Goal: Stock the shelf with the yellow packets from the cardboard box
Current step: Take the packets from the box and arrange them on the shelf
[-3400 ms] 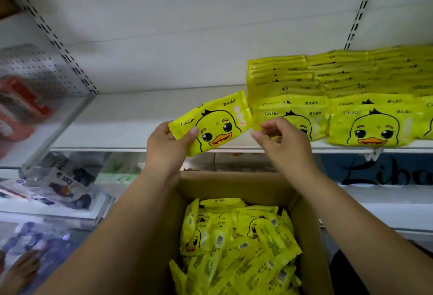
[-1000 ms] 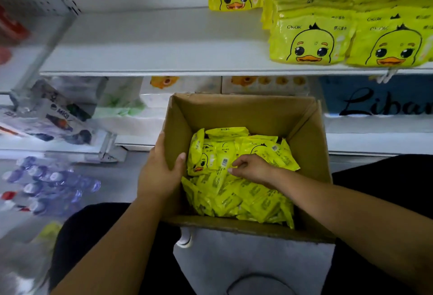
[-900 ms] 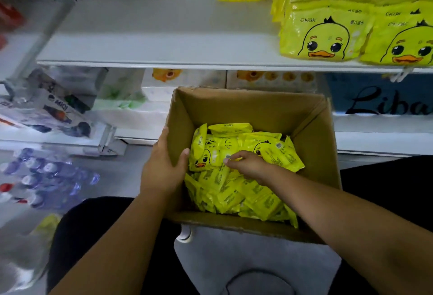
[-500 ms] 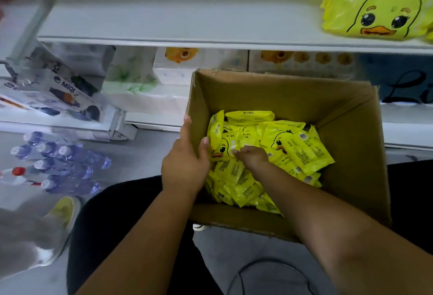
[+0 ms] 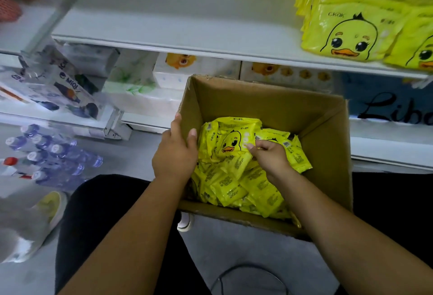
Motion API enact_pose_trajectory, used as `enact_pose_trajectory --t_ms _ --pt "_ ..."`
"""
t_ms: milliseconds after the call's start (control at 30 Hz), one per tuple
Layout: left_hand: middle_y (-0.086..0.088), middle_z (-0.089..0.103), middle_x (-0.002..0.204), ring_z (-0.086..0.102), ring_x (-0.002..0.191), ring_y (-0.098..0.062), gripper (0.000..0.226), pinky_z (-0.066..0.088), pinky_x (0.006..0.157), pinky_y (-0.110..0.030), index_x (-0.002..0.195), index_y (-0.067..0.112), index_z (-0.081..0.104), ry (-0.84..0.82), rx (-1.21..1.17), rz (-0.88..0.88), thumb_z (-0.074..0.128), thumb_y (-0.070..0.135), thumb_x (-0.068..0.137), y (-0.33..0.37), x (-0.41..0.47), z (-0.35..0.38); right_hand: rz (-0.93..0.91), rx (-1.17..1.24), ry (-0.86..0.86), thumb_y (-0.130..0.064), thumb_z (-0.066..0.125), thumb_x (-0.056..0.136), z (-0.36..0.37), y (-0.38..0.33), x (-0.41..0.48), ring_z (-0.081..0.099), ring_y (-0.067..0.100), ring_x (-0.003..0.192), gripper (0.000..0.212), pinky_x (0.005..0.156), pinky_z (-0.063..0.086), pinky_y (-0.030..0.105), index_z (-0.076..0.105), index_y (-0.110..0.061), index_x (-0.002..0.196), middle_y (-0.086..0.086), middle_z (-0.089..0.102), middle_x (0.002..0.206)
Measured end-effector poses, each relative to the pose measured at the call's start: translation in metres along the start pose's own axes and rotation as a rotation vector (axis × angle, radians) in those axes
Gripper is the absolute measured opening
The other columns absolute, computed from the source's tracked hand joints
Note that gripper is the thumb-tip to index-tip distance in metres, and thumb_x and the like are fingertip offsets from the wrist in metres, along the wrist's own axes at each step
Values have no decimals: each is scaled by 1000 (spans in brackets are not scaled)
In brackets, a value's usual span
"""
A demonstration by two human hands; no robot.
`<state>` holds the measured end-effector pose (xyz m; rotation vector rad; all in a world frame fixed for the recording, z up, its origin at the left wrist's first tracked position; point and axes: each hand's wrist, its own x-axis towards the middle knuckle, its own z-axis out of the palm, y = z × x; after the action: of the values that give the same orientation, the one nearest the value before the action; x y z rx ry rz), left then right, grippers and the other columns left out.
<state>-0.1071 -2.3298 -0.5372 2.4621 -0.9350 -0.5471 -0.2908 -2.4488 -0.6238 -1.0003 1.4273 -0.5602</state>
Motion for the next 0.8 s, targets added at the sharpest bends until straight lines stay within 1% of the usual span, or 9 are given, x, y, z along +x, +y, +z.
enact_pose_trajectory --t_ms 100,133,200,300,367,433,600,733,800 --pt "-17 27 164 29 151 -35 61 35 116 -49 153 17 44 80 -90 32 43 53 103 21 -11 -4 -50 42 -11 -13 78 86 -35 -21 -15 61 16 85 34 73 52 21 68 1 115 8 65 99" --pt "-14 26 165 27 152 -31 58 32 118 -46 149 16 51 104 -133 78 45 52 103 30 -16 -5 -52 58 -31 -13 78 85 -45 -27 -20 63 18 87 35 75 53 21 68 0 116 7 67 101" --pt "-8 37 161 34 149 -24 56 31 116 -39 145 17 54 66 -253 139 50 52 102 48 -29 -7 -61 102 -91 -17 81 82 -65 -42 -35 68 28 106 42 94 55 34 68 0 118 12 70 112" --pt "-3 50 150 50 135 -25 73 39 112 -40 152 20 43 -227 -531 -55 55 64 95 65 -41 -7 -99 187 -216 -24 82 73 -91 -68 -68 67 32 111 54 107 48 47 67 2 118 18 70 117" --pt "-3 57 144 62 123 -26 82 47 107 -49 151 21 44 -475 -771 -254 60 70 87 69 -41 -7 -147 197 -311 -20 75 74 -100 -84 -86 66 27 100 41 102 50 43 67 3 108 18 71 107" --pt "-6 65 138 69 115 -32 76 51 103 -58 148 23 48 -691 -1018 -315 63 66 87 73 -48 -6 -198 200 -380 -16 70 76 -109 -95 -102 65 24 93 28 97 52 39 68 -1 100 17 70 101" --pt "-17 66 135 65 121 -43 55 49 98 -70 147 16 47 -799 -1399 -236 56 39 98 82 -60 -7 -223 170 -433 -25 80 72 -119 -107 -116 59 28 98 32 99 50 39 69 -3 93 22 64 103" --pt "-20 63 140 61 126 -45 53 46 103 -70 145 13 52 -958 -1382 -241 52 40 99 85 -58 -20 -218 196 -450 -10 62 85 -119 -113 -116 68 23 99 22 90 58 33 66 -3 106 16 71 109" --pt "-20 65 136 63 124 -41 51 52 100 -63 142 10 55 -941 -1353 -206 50 38 100 90 -54 -27 -217 152 -467 -5 56 94 -117 -121 -113 69 21 97 20 82 57 29 64 -2 112 14 72 109"
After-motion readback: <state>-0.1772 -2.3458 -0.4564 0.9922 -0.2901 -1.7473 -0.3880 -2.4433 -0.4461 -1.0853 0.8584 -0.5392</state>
